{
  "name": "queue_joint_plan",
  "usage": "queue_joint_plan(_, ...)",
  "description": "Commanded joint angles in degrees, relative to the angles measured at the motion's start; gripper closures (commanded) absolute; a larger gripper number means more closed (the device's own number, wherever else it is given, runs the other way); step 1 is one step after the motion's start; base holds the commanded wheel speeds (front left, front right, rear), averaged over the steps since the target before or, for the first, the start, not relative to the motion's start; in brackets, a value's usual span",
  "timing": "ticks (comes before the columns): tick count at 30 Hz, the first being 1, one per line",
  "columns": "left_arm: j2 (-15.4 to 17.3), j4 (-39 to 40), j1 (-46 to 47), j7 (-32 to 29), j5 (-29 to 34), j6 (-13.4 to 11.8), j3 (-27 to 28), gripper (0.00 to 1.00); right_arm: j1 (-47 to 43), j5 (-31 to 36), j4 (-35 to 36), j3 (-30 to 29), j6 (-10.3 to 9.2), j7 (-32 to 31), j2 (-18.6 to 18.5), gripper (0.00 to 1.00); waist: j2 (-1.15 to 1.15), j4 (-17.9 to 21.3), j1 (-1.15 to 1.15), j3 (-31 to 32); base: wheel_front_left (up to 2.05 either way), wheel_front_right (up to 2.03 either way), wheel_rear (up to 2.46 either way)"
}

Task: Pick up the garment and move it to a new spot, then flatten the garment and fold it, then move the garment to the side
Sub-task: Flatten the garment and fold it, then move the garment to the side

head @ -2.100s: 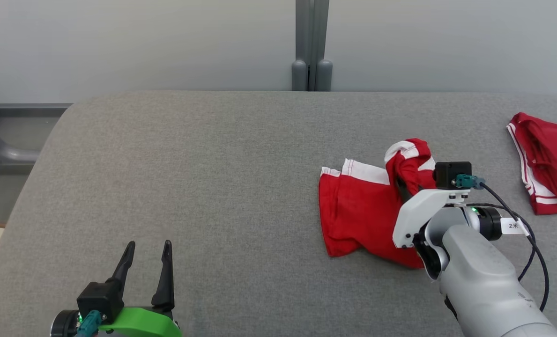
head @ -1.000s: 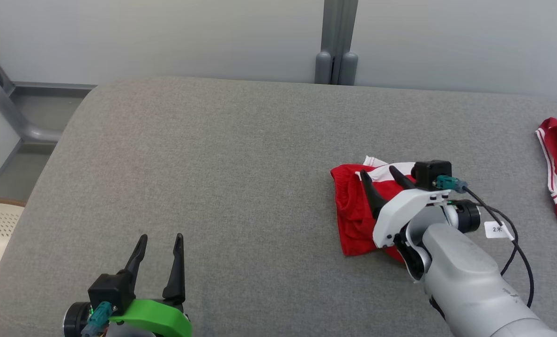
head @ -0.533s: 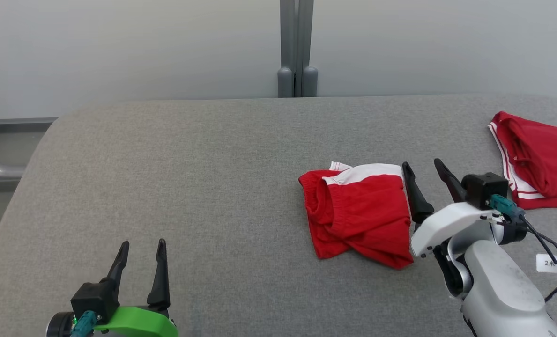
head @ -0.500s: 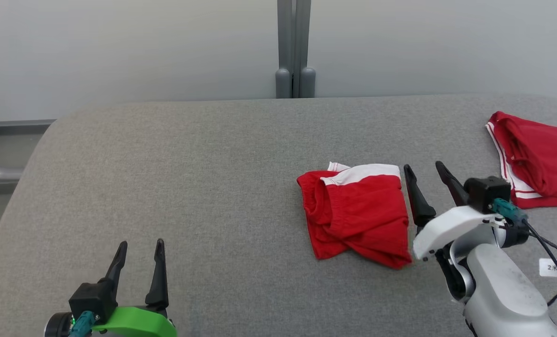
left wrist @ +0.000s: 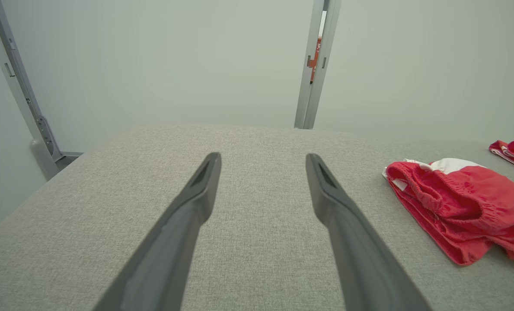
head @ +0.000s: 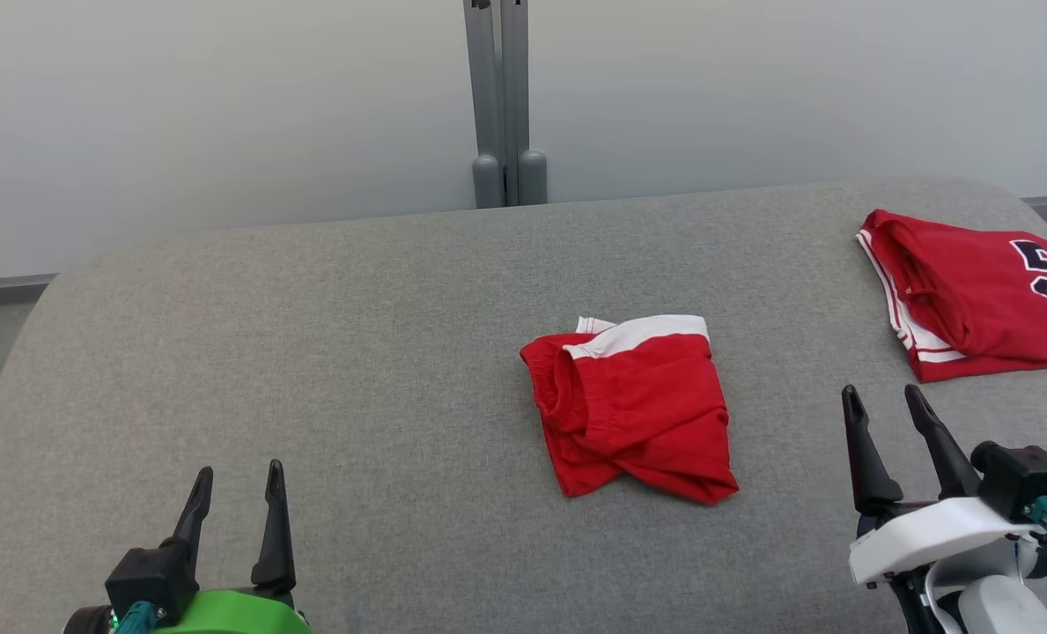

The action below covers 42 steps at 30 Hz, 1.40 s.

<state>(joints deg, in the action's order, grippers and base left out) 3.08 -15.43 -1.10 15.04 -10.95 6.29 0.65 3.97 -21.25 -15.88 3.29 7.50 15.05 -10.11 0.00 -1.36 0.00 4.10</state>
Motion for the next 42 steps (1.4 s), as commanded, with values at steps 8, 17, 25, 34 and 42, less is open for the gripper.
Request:
queue_joint_plan(8, 0.4, 0.3, -1.0, 0.1, 1.0, 0.4, 0.2, 0.00, -5.3, 2.4, 6.3, -0.8, -0.05, 0.1, 0.9, 0.00, 0.00, 0.5, 0.00, 0.4, 0.00, 0.00, 0.00)
queue_joint_plan(17, 0.8, 0.9, -1.7, 0.1, 1.9, 0.5, 0.5, 0.00, -6.8, 5.7, 7.9, 0.3, -0.05, 0.1, 2.5, 0.00, 0.00, -0.4, 0.00, 0.8, 0.00, 0.00, 0.00)
queue_joint_plan(25, 0.9, 0.9, -1.9, 0.1, 2.5, 0.6, 0.2, 0.00, -6.5, 6.4, 7.3, 0.2, -0.05, 0.1, 3.6, 0.00, 0.00, -1.3, 0.00, 0.8, 0.00, 0.00, 0.00)
queue_joint_plan(34, 0.9, 1.0, -2.1, 0.1, 2.7, 0.5, 0.4, 0.00, -6.3, 6.9, 7.4, 0.6, -0.05, 0.1, 4.5, 0.00, 0.00, -1.6, 0.00, 1.0, 0.00, 0.00, 0.00)
queue_joint_plan(42, 0.7, 1.0, -2.0, 0.1, 2.5, 0.3, 0.3, 0.00, -6.4, 7.2, 7.4, 0.7, -0.05, 0.1, 4.7, 0.00, 0.00, -1.7, 0.00, 1.0, 0.00, 0.00, 0.00)
